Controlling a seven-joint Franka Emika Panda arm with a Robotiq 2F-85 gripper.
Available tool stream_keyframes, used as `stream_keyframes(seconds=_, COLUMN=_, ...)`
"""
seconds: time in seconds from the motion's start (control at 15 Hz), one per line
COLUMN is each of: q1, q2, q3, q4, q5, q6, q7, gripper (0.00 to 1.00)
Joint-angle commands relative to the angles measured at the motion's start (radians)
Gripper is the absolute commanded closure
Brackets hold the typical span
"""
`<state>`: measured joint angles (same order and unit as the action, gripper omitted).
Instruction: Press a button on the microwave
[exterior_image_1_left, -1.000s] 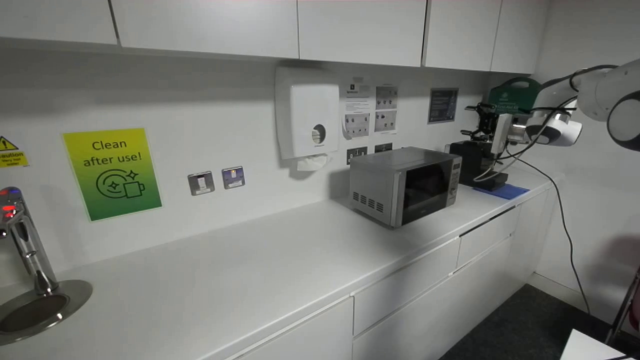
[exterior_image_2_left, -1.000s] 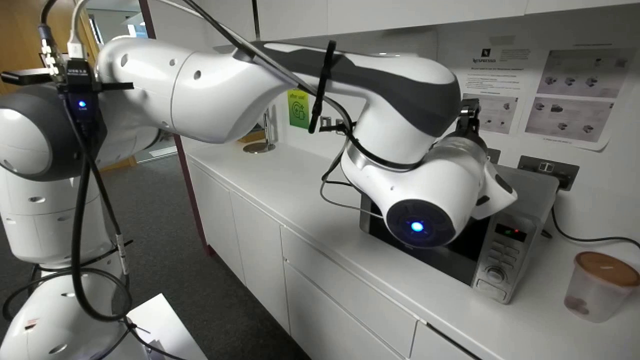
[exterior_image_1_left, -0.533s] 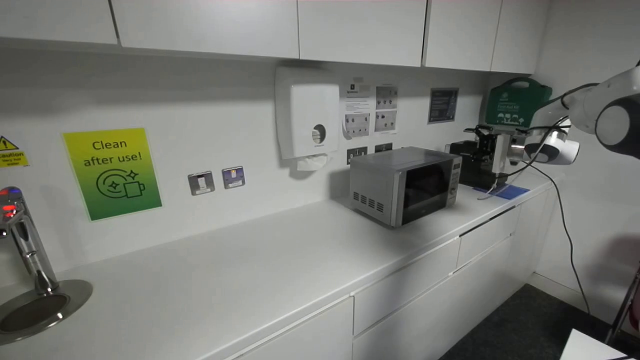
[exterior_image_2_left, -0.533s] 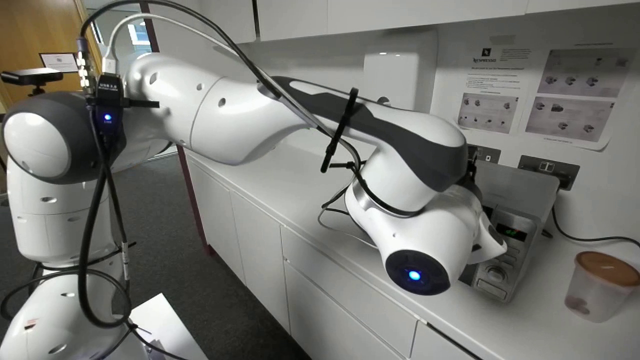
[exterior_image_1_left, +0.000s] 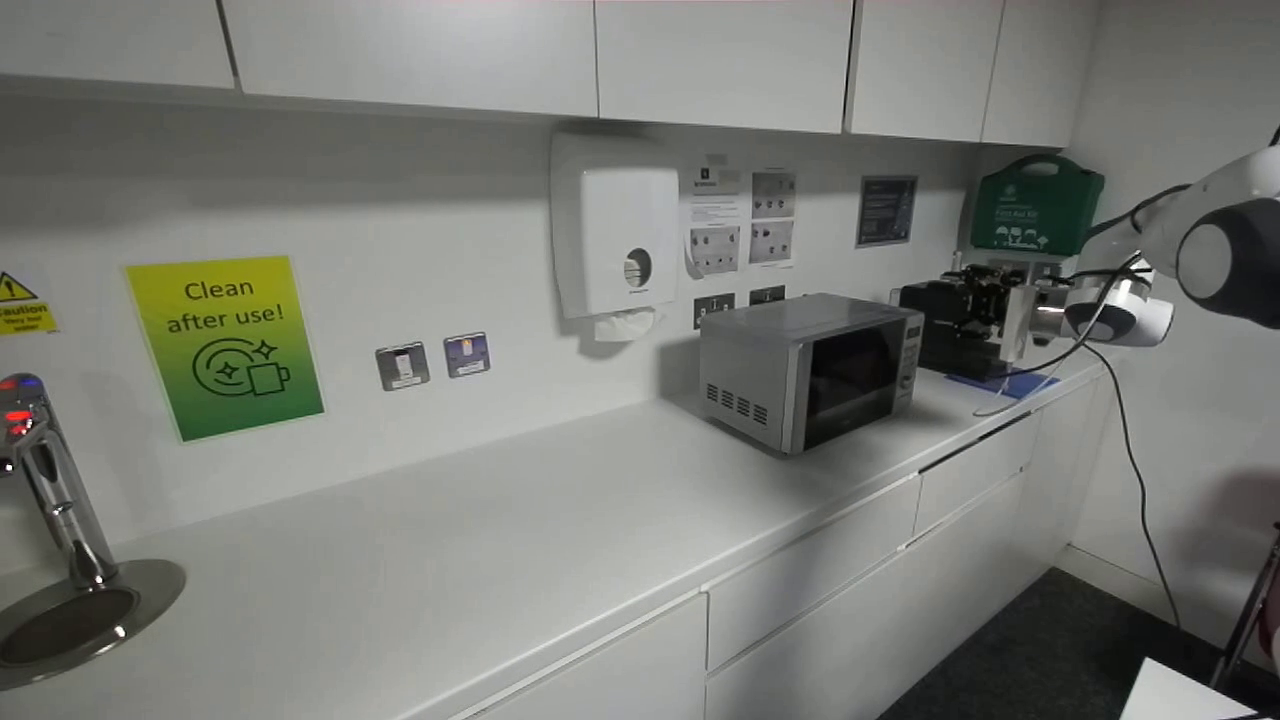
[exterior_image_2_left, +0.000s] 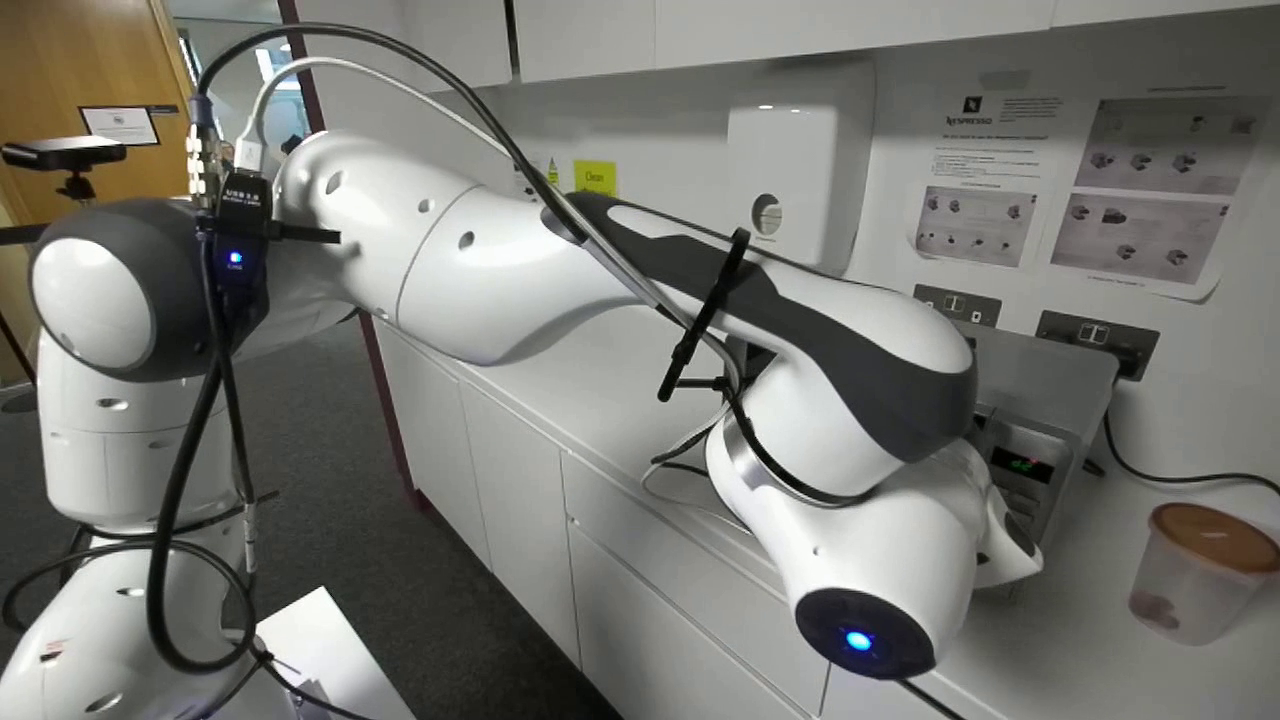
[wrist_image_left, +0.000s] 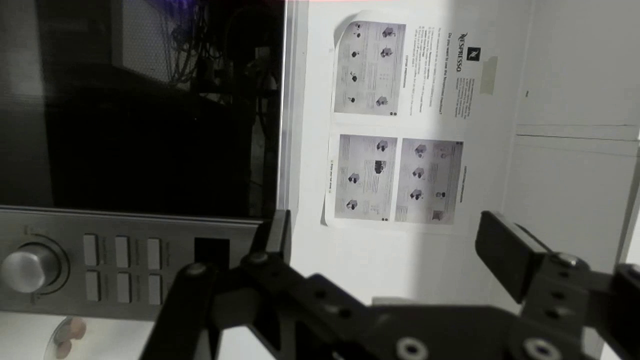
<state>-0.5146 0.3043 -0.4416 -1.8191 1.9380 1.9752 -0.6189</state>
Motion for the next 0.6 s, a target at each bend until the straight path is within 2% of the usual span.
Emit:
stream_keyframes(seconds=0.0, q1=-0.038, q2=0.044, q3=-0.011, q4=0.043, q5=0.040, q6=-0.065, q7=-0.033, gripper=0.00)
stream_keyframes(seconds=0.53, q1=-0.047, q2=0.176, q3=0.019, q4=0.142, q5=0.089, q6=-0.026, q7=0.012, gripper=0.00)
